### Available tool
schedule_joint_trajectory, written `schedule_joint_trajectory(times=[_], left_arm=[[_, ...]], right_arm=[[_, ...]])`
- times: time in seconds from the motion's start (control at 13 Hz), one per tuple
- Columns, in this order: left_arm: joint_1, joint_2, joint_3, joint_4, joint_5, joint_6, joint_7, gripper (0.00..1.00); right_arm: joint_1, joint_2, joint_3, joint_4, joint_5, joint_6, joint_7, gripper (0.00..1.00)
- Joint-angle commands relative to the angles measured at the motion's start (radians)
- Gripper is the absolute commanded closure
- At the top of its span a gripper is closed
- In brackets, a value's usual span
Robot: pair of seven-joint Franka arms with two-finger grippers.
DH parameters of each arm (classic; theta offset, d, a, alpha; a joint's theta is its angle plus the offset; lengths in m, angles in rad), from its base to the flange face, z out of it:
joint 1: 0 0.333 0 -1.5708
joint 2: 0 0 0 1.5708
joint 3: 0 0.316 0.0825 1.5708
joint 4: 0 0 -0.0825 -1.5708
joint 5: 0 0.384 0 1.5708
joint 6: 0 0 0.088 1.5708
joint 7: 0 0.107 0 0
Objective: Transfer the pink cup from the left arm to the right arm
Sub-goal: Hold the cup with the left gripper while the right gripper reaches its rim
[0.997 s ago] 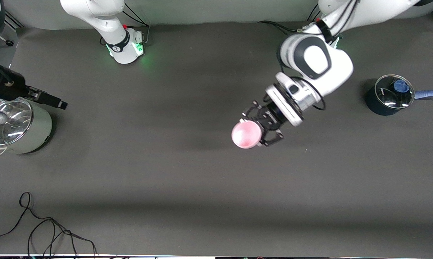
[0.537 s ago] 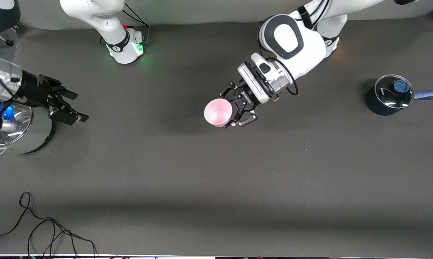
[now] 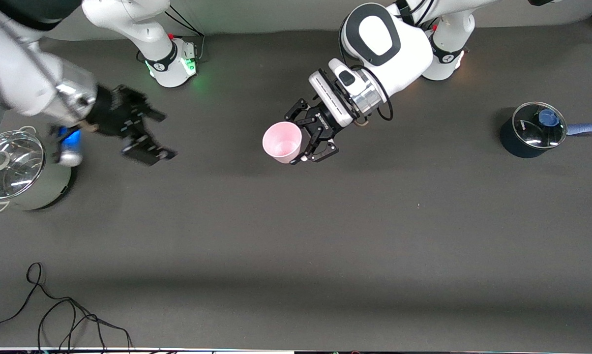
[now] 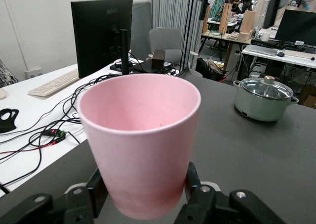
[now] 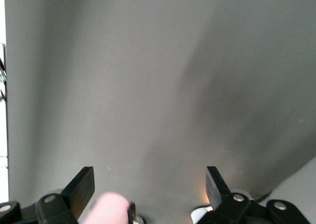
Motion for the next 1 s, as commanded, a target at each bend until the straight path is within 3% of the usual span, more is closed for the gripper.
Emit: schedule_joint_trajectory(times=[0.0,0.23,0.61,0.92], left_arm=[[-0.040,-0.021,0.035,0.034,-0.025,0.019,-0.016,0.85],[-0.047,-0.021,0.039,0.037,-0.025,0.021,-0.024,0.85],[-0.060,-0.020,0.051,0.045,-0.025,0.033,-0.025,0.85],[-0.066,-0.018,0.057,0.045,-0.025,0.041,-0.033,0.85]], right_arm=[[0.072,0.023,-0.009,0.080,0.017,0.000,0.143,0.00],[0.130,0.029,0.006,0.106,0.014,0.065,0.203,0.00],[0.265,0.145,0.006,0.172,-0.055,0.115,0.277,0.00],[0.293,0.182,0.006,0.183,-0.058,0.118,0.292,0.00]])
